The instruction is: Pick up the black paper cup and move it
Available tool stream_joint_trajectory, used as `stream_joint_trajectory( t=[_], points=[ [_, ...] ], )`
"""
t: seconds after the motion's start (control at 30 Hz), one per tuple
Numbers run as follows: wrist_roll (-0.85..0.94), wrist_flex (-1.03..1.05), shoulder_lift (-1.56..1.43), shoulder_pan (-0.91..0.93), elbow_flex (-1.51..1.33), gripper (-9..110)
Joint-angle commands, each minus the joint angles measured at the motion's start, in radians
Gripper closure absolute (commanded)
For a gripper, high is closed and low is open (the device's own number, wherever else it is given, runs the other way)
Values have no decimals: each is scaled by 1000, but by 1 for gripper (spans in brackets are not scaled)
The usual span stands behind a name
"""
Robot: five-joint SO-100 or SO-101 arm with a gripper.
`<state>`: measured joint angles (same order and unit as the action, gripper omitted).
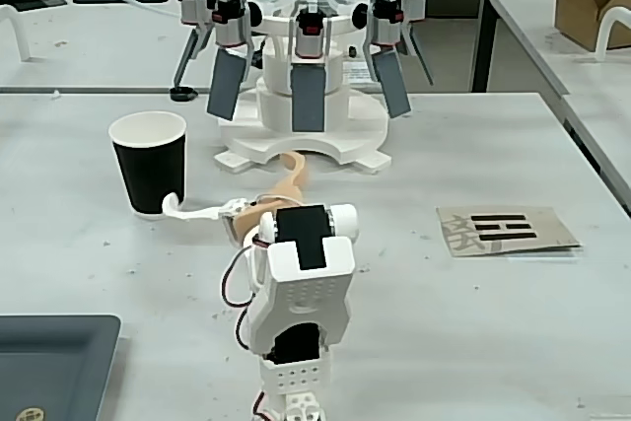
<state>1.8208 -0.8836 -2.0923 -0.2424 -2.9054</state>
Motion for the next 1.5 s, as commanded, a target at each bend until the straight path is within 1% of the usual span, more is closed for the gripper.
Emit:
stream_joint_trajectory(
  t=[0.0, 0.27, 0.97, 1.47],
  points=[
    [8, -25, -23, -18, 8, 50],
    [8, -26, 31, -49, 57, 49],
    [3, -26, 302, -100, 376, 47],
    [-5, -26, 577, -126, 693, 47]
  ],
)
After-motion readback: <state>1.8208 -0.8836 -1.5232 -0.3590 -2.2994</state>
